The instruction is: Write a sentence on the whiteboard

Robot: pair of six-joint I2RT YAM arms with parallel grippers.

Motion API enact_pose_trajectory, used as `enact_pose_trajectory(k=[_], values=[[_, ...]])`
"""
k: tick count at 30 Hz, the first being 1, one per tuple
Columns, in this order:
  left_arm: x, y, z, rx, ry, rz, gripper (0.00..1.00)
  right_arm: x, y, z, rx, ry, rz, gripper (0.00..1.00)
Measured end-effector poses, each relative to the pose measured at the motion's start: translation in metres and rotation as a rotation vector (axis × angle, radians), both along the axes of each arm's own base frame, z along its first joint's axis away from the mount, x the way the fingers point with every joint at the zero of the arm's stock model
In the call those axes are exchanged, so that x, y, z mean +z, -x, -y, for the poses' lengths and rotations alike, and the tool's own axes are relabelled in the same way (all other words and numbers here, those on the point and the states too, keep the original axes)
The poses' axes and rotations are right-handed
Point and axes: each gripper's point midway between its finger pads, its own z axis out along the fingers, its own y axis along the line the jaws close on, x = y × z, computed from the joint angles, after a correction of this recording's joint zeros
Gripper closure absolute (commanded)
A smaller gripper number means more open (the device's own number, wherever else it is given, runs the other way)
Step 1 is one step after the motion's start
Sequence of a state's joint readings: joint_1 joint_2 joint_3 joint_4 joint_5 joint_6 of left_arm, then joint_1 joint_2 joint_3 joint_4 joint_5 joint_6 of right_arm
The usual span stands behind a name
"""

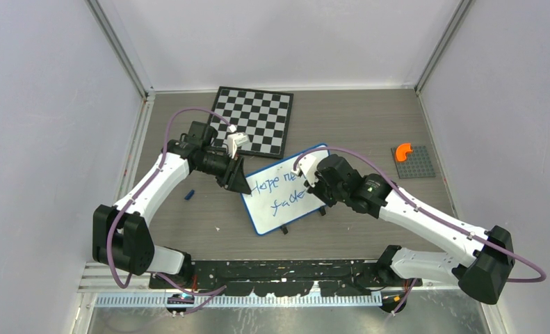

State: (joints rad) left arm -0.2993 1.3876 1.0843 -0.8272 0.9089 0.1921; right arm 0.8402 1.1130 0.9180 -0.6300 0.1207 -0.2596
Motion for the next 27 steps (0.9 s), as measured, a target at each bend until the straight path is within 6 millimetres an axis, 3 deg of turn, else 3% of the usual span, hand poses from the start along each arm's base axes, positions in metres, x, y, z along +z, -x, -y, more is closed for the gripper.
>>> enact_pose_trajectory(k=[18, 27], values=[[-0.001, 0.0, 0.0, 0.0, -0.001, -0.003, 0.69, -0.016, 0.007, 0.017, -0.02, 0.078, -0.029, 1.0], [-0.002, 0.0, 0.0, 0.0, -0.002, -0.007, 0.69, -0.022, 0.014, 0.007, 0.024, 0.059, -0.078, 1.0]])
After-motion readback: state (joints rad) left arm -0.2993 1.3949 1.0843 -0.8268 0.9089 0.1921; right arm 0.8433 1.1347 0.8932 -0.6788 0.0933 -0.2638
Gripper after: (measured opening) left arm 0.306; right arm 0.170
